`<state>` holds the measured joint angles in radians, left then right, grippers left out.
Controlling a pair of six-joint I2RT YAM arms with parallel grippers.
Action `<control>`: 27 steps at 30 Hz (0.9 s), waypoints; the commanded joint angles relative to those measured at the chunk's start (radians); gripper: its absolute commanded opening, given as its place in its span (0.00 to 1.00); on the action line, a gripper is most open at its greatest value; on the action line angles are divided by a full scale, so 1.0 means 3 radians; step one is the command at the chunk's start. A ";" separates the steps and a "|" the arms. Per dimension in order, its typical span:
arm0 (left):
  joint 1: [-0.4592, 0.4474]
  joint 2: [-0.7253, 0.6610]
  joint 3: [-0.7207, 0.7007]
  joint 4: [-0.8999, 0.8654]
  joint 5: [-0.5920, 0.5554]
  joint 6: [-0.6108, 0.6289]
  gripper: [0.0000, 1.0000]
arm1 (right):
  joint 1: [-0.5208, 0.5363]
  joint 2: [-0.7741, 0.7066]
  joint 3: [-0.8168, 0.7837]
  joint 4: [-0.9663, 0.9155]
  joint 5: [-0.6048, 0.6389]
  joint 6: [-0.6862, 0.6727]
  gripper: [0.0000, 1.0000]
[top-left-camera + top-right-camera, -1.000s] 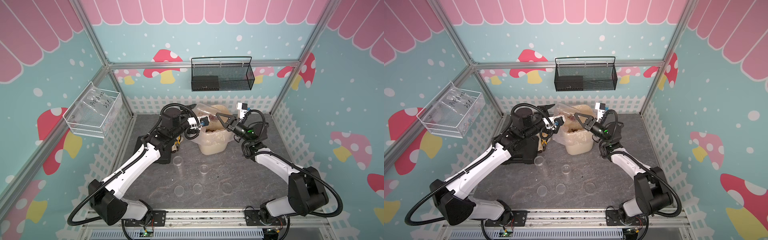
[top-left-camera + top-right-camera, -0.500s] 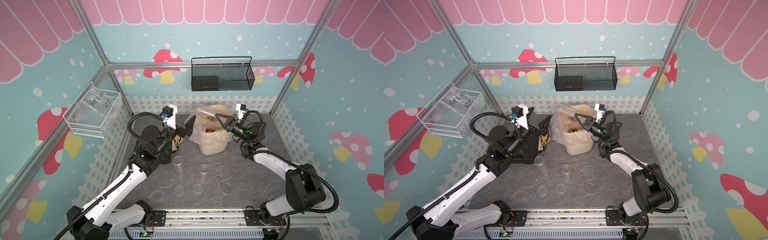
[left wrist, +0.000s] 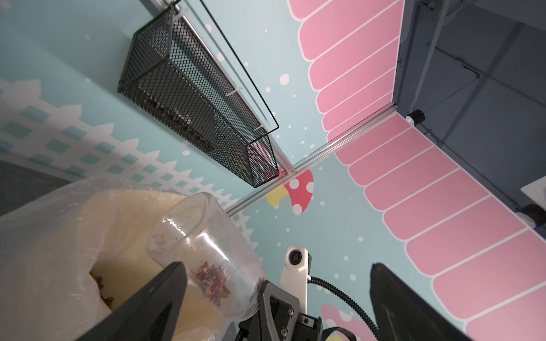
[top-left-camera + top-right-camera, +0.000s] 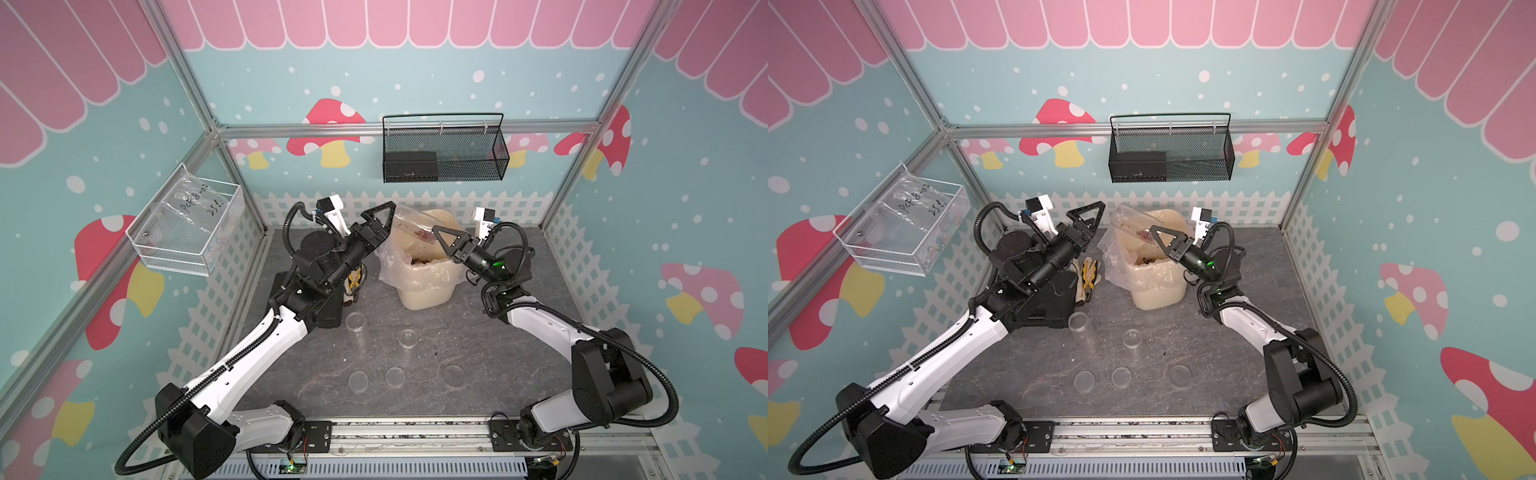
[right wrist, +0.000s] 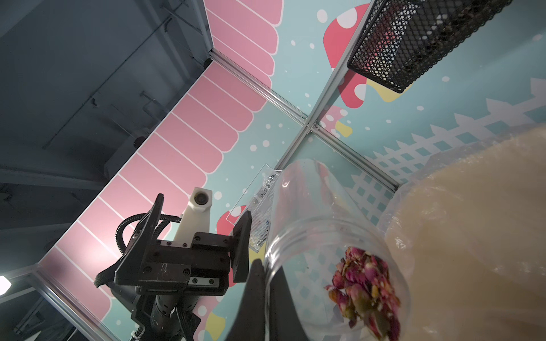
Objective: Empty the moldy dried flower tea in the jars
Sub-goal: Pour the moldy dried flower tea into the trash bin.
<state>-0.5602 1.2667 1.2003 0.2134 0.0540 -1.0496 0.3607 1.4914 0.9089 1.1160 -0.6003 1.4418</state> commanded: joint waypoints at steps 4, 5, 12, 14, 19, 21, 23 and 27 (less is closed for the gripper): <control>0.0031 0.0215 0.0183 0.0046 0.0136 -0.0762 1.00 | -0.0010 -0.0126 -0.0003 0.0294 -0.0014 0.0066 0.00; 0.0029 0.0256 0.0200 0.0056 0.0150 -0.0808 1.00 | -0.0011 -0.0125 -0.0003 0.0307 -0.0017 0.0074 0.00; 0.0033 0.0632 0.0361 0.0271 0.0367 -0.1148 1.00 | -0.0011 -0.0134 0.0003 0.0350 -0.0055 0.0086 0.00; 0.0033 0.0735 0.0447 0.0302 0.0462 -0.1203 1.00 | -0.0011 -0.0137 -0.0002 0.0360 -0.0061 0.0093 0.00; 0.0032 0.0884 0.0498 0.0343 0.0509 -0.1295 1.00 | -0.0011 -0.0137 -0.0008 0.0389 -0.0070 0.0099 0.00; 0.0032 0.0933 0.0526 0.0366 0.0514 -0.1298 1.00 | -0.0012 -0.0137 -0.0013 0.0394 -0.0074 0.0112 0.00; 0.0030 0.0984 0.0576 0.0370 0.0521 -0.1294 0.99 | -0.0007 -0.0128 -0.0018 0.0396 -0.0079 0.0128 0.00; 0.0031 0.1095 0.0651 0.0409 0.0498 -0.1327 0.95 | -0.0006 -0.0121 -0.0023 0.0410 -0.0079 0.0141 0.00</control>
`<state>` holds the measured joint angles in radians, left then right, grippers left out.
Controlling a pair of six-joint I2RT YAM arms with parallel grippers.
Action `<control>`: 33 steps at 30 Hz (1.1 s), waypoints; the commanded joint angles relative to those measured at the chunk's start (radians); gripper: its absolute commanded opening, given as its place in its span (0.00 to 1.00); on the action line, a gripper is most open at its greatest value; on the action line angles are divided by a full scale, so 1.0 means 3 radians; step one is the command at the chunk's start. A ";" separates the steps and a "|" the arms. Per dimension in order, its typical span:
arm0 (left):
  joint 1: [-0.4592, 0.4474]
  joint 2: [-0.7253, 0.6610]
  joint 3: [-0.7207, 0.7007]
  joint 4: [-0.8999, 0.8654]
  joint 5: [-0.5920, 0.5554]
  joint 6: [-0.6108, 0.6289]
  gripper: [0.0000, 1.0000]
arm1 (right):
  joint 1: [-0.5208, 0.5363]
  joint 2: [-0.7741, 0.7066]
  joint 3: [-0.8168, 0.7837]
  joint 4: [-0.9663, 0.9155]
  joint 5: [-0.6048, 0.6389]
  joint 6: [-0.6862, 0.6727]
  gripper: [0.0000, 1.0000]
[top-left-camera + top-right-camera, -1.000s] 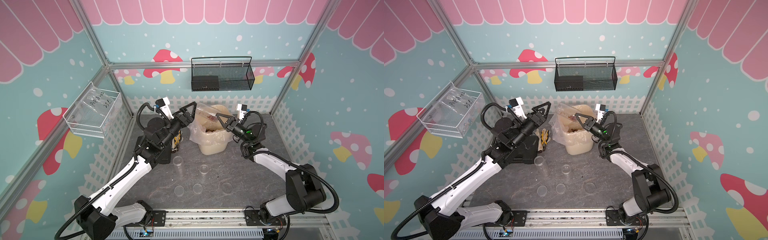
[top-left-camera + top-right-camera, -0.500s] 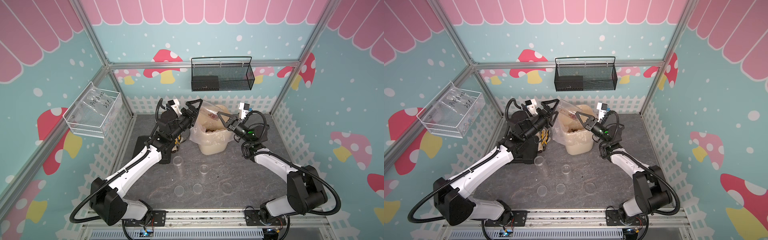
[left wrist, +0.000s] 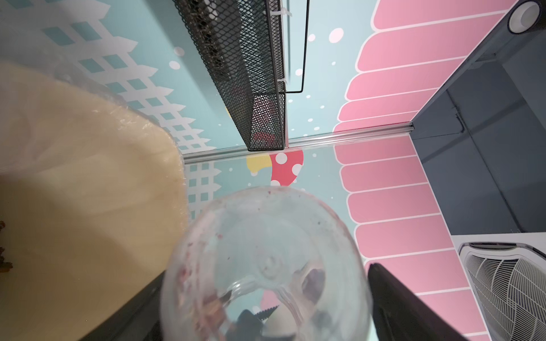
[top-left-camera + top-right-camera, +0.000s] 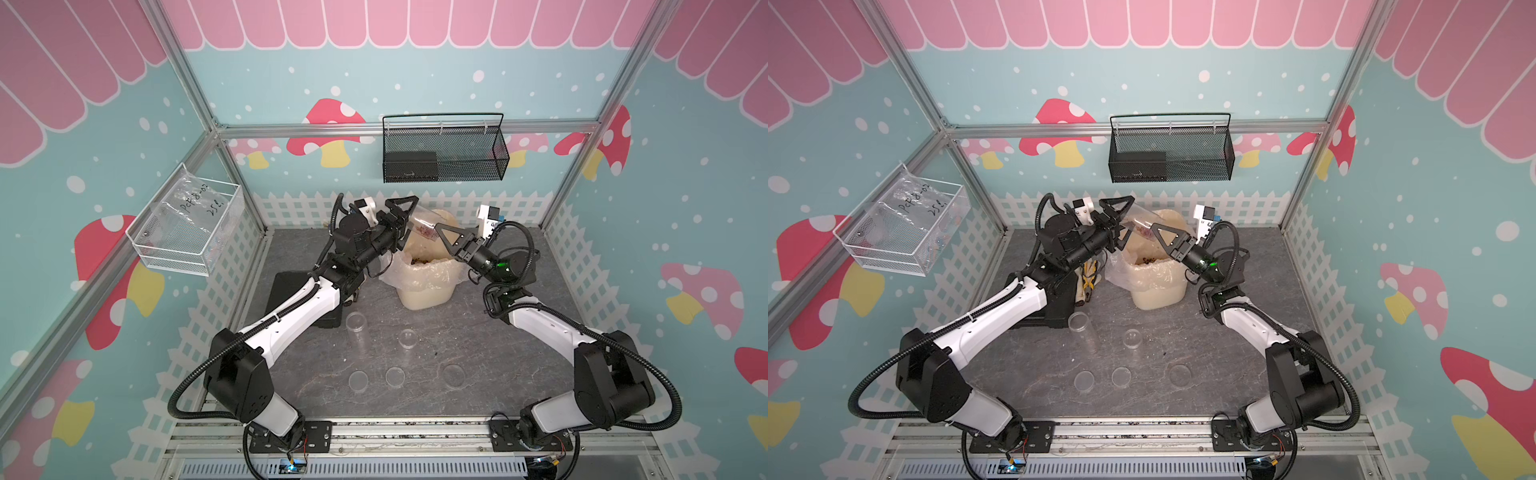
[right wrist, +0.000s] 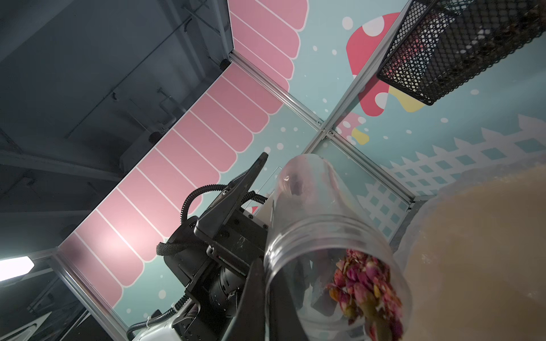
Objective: Empty the moldy dried flower tea in the jars
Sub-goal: Pour the moldy dried flower tea into the trash bin.
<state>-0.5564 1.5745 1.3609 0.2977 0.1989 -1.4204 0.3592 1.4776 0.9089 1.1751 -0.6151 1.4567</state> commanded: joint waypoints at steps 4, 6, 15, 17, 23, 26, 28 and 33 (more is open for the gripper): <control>0.0019 0.0177 0.0205 0.0162 0.0017 -0.0102 0.89 | -0.0001 -0.0070 -0.0028 0.0211 -0.0034 0.0094 0.00; 0.0019 0.0214 0.0231 0.0161 0.0017 -0.0098 0.85 | -0.0001 -0.0063 -0.0027 0.0212 -0.0036 0.0091 0.00; 0.0016 0.0275 0.0204 0.0214 -0.0022 -0.0041 0.60 | -0.0001 0.0002 -0.0033 0.0253 -0.0020 0.0110 0.00; 0.0018 0.0265 0.0193 0.0196 -0.0051 0.0009 0.56 | -0.0001 0.0012 -0.0033 0.0255 -0.0021 0.0110 0.02; 0.0022 0.0242 0.0173 0.0139 -0.0128 0.0185 0.42 | -0.0001 0.0019 -0.0051 0.0260 0.0005 0.0071 0.16; 0.0029 0.0218 0.0163 0.0089 -0.0170 0.0267 0.39 | -0.0011 -0.0001 -0.0081 0.0257 0.0047 0.0024 0.26; 0.0034 0.0185 0.0167 0.0047 -0.0207 0.0364 0.38 | -0.0017 -0.0028 -0.0105 0.0258 0.0079 -0.0027 0.31; 0.0039 0.0122 0.0187 -0.0083 -0.0304 0.0615 0.33 | -0.0047 -0.0115 -0.0174 0.0181 0.0155 -0.0146 0.40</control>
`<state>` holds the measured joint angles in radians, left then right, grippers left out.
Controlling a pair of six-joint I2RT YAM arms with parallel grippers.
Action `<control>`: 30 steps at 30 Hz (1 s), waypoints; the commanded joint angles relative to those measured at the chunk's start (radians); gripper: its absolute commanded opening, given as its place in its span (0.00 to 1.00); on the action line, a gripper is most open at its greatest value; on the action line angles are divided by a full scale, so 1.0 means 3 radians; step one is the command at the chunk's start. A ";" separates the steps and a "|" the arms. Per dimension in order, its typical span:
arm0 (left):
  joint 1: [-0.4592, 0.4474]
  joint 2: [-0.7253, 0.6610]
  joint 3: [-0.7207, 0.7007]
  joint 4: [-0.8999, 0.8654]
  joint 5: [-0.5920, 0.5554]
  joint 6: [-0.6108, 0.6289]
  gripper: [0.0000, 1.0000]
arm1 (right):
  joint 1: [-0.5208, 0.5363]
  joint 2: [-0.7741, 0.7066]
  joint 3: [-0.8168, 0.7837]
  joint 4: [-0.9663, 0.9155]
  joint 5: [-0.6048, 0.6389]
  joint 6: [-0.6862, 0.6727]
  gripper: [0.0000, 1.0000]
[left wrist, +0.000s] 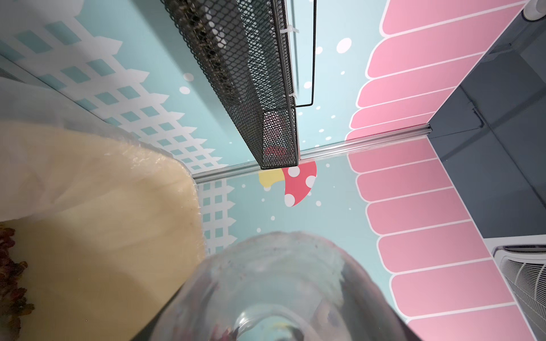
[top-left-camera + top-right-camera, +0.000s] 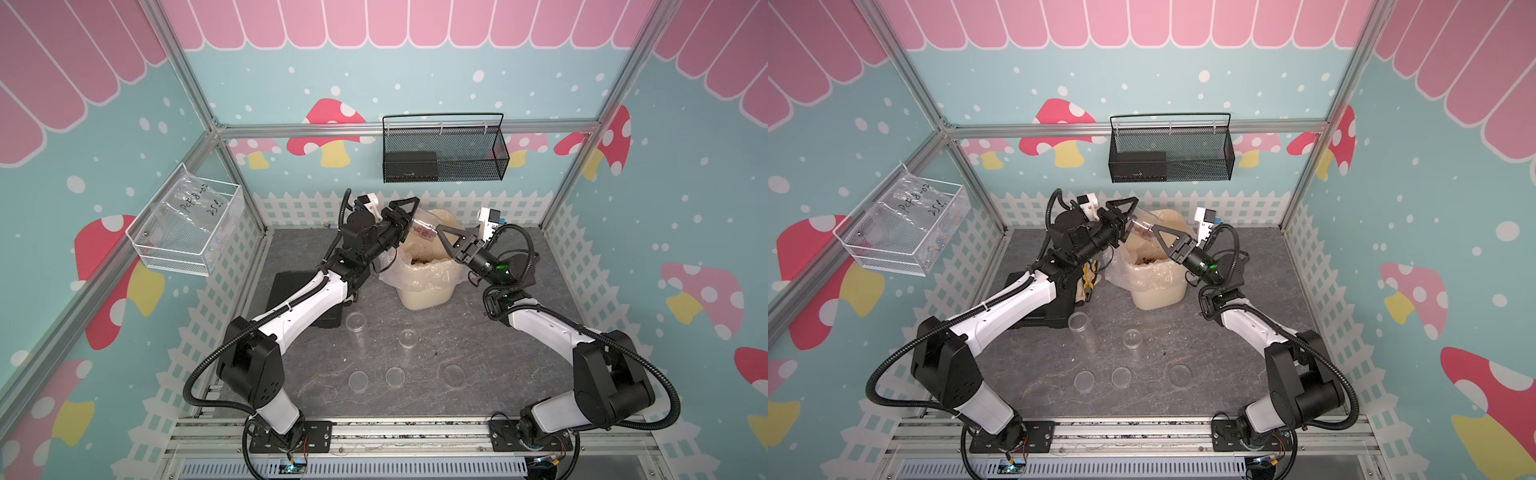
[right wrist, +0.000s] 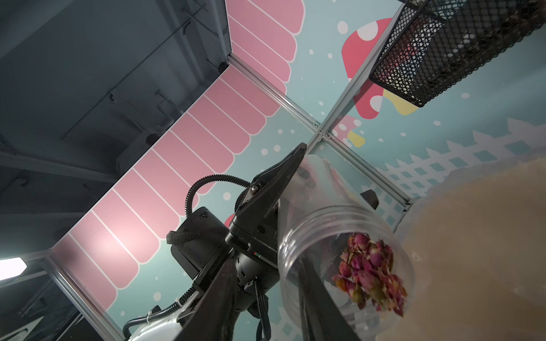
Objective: Empty the moldy dried flower tea in the jars
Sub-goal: Pour the moldy dried flower tea into the trash bin.
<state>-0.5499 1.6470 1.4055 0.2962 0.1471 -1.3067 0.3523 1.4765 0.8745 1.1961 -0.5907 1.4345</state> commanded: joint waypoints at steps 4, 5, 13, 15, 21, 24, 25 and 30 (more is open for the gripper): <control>0.0019 -0.0159 0.0094 -0.0237 -0.0203 0.0480 0.30 | -0.0048 -0.0263 -0.0117 -0.0113 0.0165 -0.0320 0.47; 0.0018 -0.0162 0.0114 -0.0290 -0.0216 0.0536 0.29 | -0.0049 -0.0308 -0.0118 -0.0205 0.0187 -0.0407 0.49; -0.0009 -0.0144 0.0296 -0.0670 -0.0388 0.1086 0.27 | -0.0056 -0.0862 -0.0062 -0.1446 0.0485 -0.1579 0.71; -0.0036 -0.0127 0.0343 -0.0740 -0.0436 0.1226 0.27 | -0.0055 -0.0992 -0.0062 -0.1741 0.0572 -0.1863 0.75; -0.0112 -0.0024 0.0530 -0.1003 -0.0624 0.1638 0.26 | -0.0055 -0.1334 -0.0072 -0.2507 0.0866 -0.2621 0.82; -0.0161 0.0012 0.0589 -0.1095 -0.0734 0.1825 0.25 | -0.0055 -0.1500 -0.0110 -0.2836 0.1035 -0.3002 0.86; -0.0187 0.0022 0.0613 -0.1120 -0.0771 0.1909 0.25 | -0.0056 -0.1568 -0.0132 -0.2946 0.1094 -0.3151 0.88; -0.0368 0.0075 0.0773 -0.1295 -0.1144 0.2483 0.23 | -0.0058 -0.1845 -0.0273 -0.3294 0.1287 -0.3642 0.92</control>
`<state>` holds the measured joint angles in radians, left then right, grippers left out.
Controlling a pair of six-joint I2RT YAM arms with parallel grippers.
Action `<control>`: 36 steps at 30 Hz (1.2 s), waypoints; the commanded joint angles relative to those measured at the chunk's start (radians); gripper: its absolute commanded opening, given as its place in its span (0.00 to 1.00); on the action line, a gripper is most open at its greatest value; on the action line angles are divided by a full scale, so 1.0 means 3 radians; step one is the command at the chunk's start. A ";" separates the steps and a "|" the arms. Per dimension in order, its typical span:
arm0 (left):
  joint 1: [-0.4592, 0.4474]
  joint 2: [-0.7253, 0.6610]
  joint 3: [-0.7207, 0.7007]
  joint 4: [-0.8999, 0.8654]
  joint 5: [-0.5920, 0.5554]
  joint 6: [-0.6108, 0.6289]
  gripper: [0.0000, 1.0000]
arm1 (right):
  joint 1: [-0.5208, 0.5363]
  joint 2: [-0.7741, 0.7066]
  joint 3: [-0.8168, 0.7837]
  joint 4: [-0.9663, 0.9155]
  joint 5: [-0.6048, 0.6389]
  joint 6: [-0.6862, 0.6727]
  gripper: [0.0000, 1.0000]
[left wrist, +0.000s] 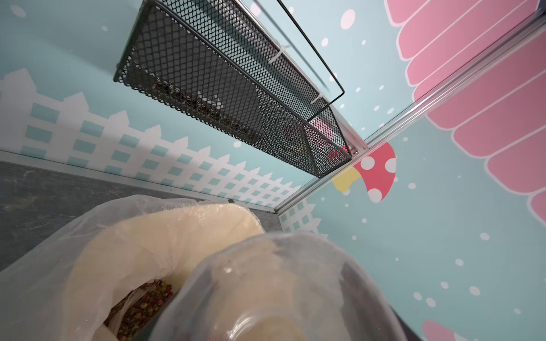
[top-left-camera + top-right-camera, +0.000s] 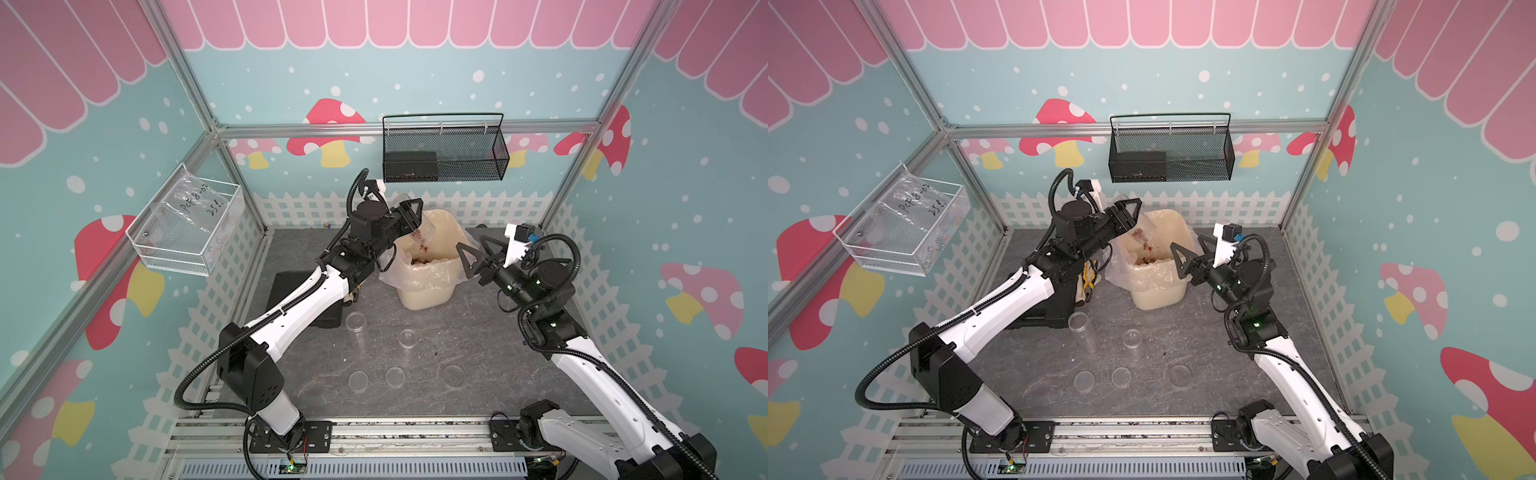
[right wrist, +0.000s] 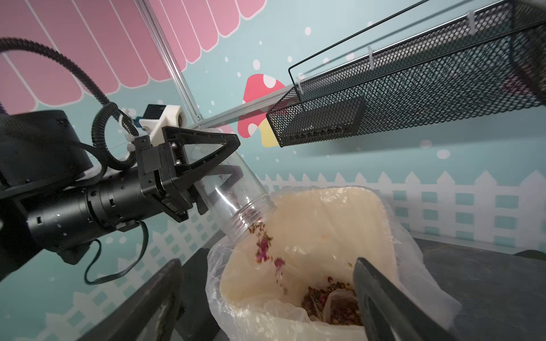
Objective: Empty the moldy dried flower tea in the jars
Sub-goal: Pour the moldy dried flower tea into the trash bin.
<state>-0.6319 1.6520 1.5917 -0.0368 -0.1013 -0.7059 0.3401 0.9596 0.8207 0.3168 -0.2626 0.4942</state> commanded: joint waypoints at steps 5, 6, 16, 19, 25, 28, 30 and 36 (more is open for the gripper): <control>-0.0350 0.0149 0.0276 -0.0236 -0.0949 0.1286 0.19 | -0.0016 -0.0341 -0.0271 -0.0527 0.0305 -0.0693 0.93; -0.0416 0.0184 0.0316 -0.0230 -0.1094 0.1499 0.18 | -0.0016 -0.0372 -0.0298 -0.0545 0.0322 -0.0713 0.93; -0.0464 0.0273 0.0488 -0.0321 -0.0930 0.1524 0.03 | -0.0014 -0.0554 -0.0430 -0.0603 0.0448 -0.0797 0.94; -0.0534 0.0308 0.0557 -0.0328 -0.1006 0.1770 0.00 | -0.0017 -0.0561 -0.0425 -0.0605 0.0441 -0.0803 0.94; -0.0323 0.0285 0.0560 -0.0431 -0.0488 0.1233 0.00 | -0.0014 -0.0583 -0.0450 -0.0614 0.0447 -0.0850 0.94; -0.0519 0.0327 0.0626 -0.0437 -0.0953 0.1834 0.00 | -0.0014 -0.0594 -0.0463 -0.0612 0.0420 -0.0844 0.94; -0.0337 0.0313 0.0594 -0.0480 -0.0412 0.1260 0.00 | -0.0015 -0.0592 -0.0481 -0.0615 0.0423 -0.0850 0.94; -0.0592 0.0275 0.0512 -0.0265 -0.0969 0.1912 0.00 | -0.0016 -0.0596 -0.0489 -0.0615 0.0424 -0.0855 0.94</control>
<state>-0.7471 1.7489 1.7535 -0.1501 -0.3336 -0.2276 0.3401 0.7952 0.6865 0.1345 -0.1360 0.2615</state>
